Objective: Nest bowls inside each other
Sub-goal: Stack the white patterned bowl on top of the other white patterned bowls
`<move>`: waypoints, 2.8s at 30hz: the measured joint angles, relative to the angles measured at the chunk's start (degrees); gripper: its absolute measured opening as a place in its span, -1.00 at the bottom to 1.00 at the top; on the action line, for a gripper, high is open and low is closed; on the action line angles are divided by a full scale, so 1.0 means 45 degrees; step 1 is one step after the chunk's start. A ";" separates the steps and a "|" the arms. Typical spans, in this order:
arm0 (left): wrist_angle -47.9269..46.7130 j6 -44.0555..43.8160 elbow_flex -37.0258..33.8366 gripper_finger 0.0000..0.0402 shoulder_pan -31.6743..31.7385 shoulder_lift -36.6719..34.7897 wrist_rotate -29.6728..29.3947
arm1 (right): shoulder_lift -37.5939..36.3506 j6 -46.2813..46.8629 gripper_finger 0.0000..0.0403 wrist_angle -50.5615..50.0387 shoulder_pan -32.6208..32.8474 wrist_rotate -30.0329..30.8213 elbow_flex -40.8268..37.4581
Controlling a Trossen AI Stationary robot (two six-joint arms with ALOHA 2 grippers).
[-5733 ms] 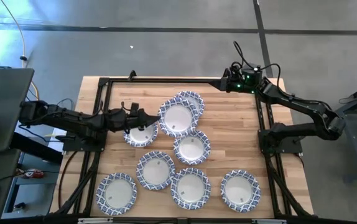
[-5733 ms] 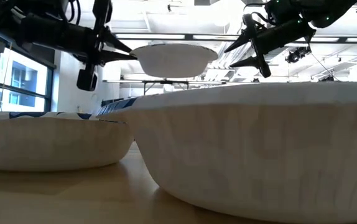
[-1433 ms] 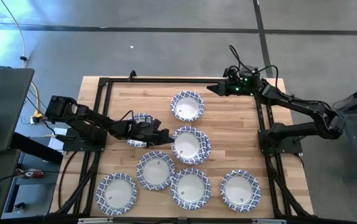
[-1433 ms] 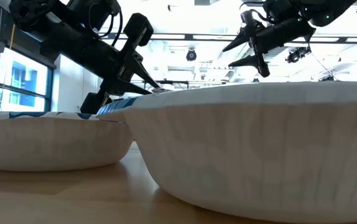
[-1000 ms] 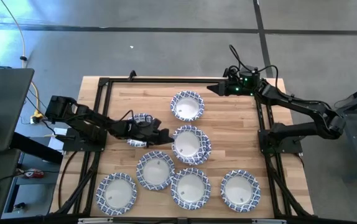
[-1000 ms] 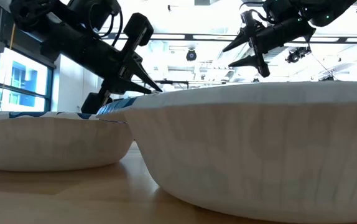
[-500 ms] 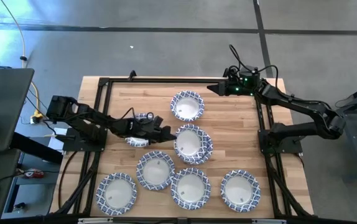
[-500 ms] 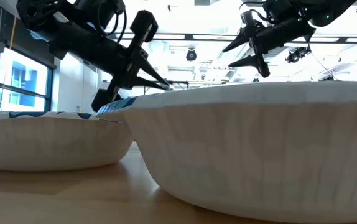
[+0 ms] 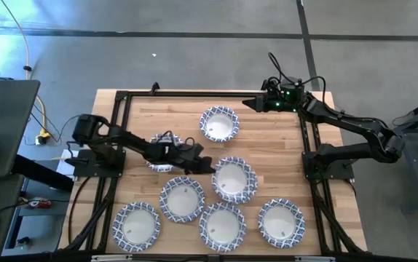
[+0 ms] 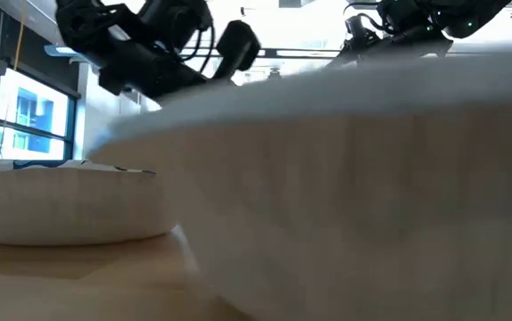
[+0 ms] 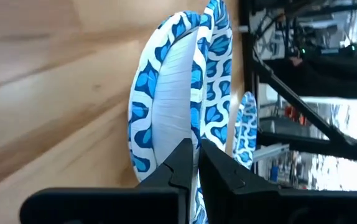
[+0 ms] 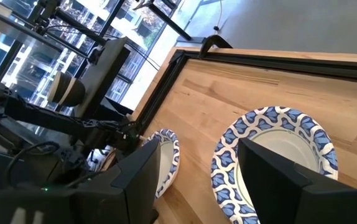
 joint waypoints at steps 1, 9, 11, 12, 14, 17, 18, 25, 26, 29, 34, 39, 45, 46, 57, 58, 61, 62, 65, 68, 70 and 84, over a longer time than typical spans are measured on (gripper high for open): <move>0.0032 0.0099 0.0188 -0.94 0.0000 0.0166 0.0092 | 0.0000 0.0000 0.03 -0.0017 0.0000 0.0000 0.0000; -0.0125 0.0566 0.0634 -0.79 0.0282 0.0246 0.0236 | 0.0000 0.0000 0.03 -0.0136 0.0000 -0.0016 0.0000; -0.0199 0.0622 0.0634 -0.73 0.0409 0.0073 0.0211 | 0.0000 -0.0036 0.03 -0.0145 0.0000 -0.0022 0.0000; -0.0146 0.0680 0.0647 -0.71 0.0474 0.0059 0.0178 | 0.0000 -0.0092 0.03 -0.0169 0.0000 -0.0024 0.0000; -0.0226 0.0704 0.0632 -0.65 0.0603 0.0051 0.0191 | 0.0000 -0.0129 0.03 -0.0218 0.0000 -0.0028 0.0000; -0.0187 0.0731 0.0630 -0.57 0.0690 -0.0015 0.0280 | 0.0000 -0.0138 0.03 -0.0258 0.0000 -0.0031 0.0000; -0.0171 0.0816 0.0634 -0.54 0.0690 -0.0019 0.0283 | 0.0000 -0.0141 0.03 -0.0278 0.0000 -0.0036 0.0000; -0.0264 0.1656 0.0632 -0.34 0.1094 -0.0435 0.0668 | -0.0003 -0.0189 0.03 -0.0716 0.0076 -0.1531 0.0000; -0.0271 0.1853 0.0631 -0.32 0.1218 -0.0541 0.0754 | -0.0005 -0.0206 0.03 -0.0913 0.0166 -0.1718 0.0000; -0.0605 0.2397 0.0633 -0.26 0.1584 -0.1019 0.0822 | -0.0076 -0.0419 0.03 -0.1680 0.0475 -0.1843 0.0000; -0.2087 0.3437 0.0632 -0.22 0.2052 -0.1977 0.0911 | -0.0121 -0.0705 0.03 -0.2864 0.1032 -0.2245 0.0000; -0.3437 0.4268 0.0625 -0.21 0.2302 -0.2655 0.0909 | -0.0186 -0.0763 0.03 -0.4242 0.1630 -0.2364 0.0000; -0.4018 0.4793 0.0625 -0.21 0.2295 -0.2880 0.1018 | -0.0470 -0.0440 0.03 -0.5507 0.2579 -0.2302 0.0000; -0.4071 0.4801 0.0625 -0.21 0.2293 -0.2880 0.1078 | -0.0538 -0.0340 0.03 -0.5678 0.2752 -0.2297 0.0000; -0.4314 0.5468 0.0625 -0.21 0.2161 -0.2875 0.1576 | -0.1015 0.0777 0.02 -0.7745 0.4815 -0.1203 0.0000; -0.4332 0.5468 0.0625 -0.21 0.2152 -0.2875 0.1576 | -0.1015 0.0781 0.00 -0.7952 0.5018 -0.0980 0.0000; -0.4333 0.5601 0.0625 -0.21 0.2152 -0.2875 0.1576 | -0.1015 0.1083 -0.11 -0.8305 0.5508 -0.0138 0.0000; -0.4333 0.5609 0.0625 -0.21 0.2152 -0.2870 0.1576 | -0.1015 0.1159 -0.16 -0.8304 0.5635 0.0100 0.0000; -0.4328 0.5609 0.0625 -0.21 0.2152 -0.2870 0.1576 | -0.1010 0.1490 -0.28 -0.8305 0.5988 0.0770 0.0000; -0.4308 0.5609 0.0625 -0.21 0.2152 -0.2870 0.1571 | -0.1010 0.1685 -0.33 -0.8434 0.6331 0.1147 0.0000; -0.4294 0.5613 0.0625 -0.21 0.2152 -0.2870 0.1567 | -0.0887 0.1771 -0.32 -0.8553 0.6558 0.1300 0.0000; -0.3886 0.5566 0.0625 -0.21 0.2103 -0.2870 0.1553 | 0.1356 0.1337 -0.11 -0.7532 0.7198 0.1391 0.0000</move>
